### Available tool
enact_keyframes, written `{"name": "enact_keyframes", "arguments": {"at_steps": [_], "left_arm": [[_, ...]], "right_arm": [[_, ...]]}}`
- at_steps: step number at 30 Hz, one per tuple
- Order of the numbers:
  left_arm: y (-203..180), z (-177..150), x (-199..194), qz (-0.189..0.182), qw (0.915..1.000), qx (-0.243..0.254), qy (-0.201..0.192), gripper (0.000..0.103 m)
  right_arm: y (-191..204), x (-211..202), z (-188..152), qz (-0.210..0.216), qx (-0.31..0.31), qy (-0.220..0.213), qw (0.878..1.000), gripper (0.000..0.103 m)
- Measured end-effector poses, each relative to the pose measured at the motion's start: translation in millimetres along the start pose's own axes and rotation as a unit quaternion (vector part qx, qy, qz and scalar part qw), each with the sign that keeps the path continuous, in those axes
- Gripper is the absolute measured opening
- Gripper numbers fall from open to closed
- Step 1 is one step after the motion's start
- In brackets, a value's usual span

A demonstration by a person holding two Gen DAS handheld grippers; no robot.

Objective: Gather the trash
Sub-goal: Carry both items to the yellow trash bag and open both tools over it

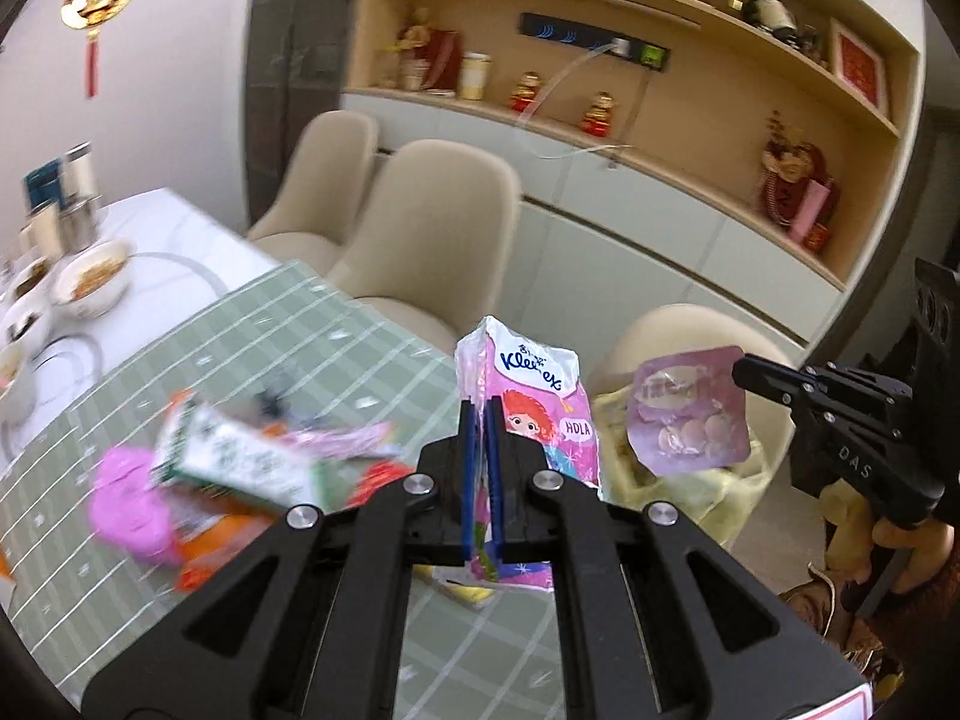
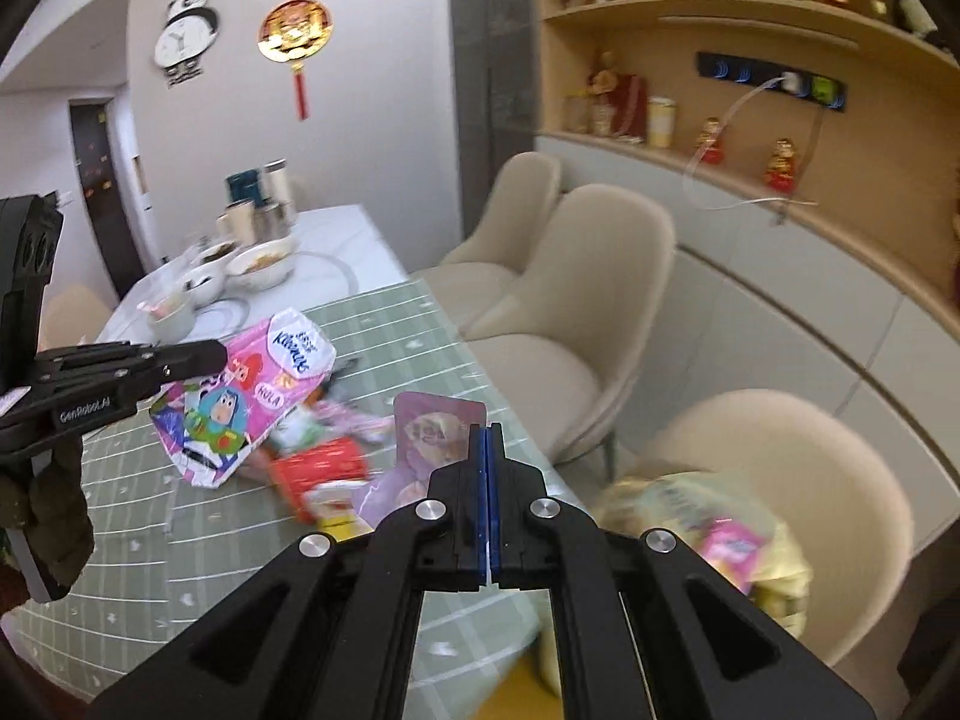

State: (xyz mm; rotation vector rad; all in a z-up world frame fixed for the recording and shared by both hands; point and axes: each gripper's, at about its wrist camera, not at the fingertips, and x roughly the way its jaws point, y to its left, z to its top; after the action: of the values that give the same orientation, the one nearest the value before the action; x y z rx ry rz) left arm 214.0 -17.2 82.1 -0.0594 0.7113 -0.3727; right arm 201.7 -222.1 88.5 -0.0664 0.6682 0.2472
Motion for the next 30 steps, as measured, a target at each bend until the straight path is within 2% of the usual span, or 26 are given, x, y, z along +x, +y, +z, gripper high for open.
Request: {"name": "enact_keyframes", "arguments": {"at_steps": [6, 11, 18, 20, 22, 26, 30], "left_arm": [[-66, 19, 64, -0.072, 0.9968, 0.016, 0.030, 0.003], [-128, 17, 125, -0.130, 0.9877, 0.042, 0.076, 0.003], [-186, -3, 202, -0.158, 0.9749, 0.058, 0.145, 0.004], [-191, -7, 216, -0.161, 0.9726, 0.052, 0.159, 0.015], [-191, -10, 226, -0.145, 0.9749, 0.040, 0.164, 0.022], [-182, -10, 228, -0.115, 0.9799, 0.023, 0.162, 0.024], [-161, -11, 217, -0.088, 0.9842, 0.005, 0.153, 0.025]], "right_arm": [[-76, -11, -6, -0.055, 0.018, 0.006, 0.998, 0.003], [-144, -7, -23, -0.091, 0.053, 0.021, 0.994, 0.003], [-206, 13, -51, -0.104, 0.090, 0.049, 0.989, 0.003], [-215, 20, -56, -0.099, 0.097, 0.055, 0.989, 0.003], [-216, 24, -61, -0.088, 0.102, 0.058, 0.989, 0.003], [-210, 41, -69, -0.051, 0.101, 0.068, 0.991, 0.003], [-191, 76, -88, -0.008, 0.093, 0.106, 0.990, 0.003]]}}
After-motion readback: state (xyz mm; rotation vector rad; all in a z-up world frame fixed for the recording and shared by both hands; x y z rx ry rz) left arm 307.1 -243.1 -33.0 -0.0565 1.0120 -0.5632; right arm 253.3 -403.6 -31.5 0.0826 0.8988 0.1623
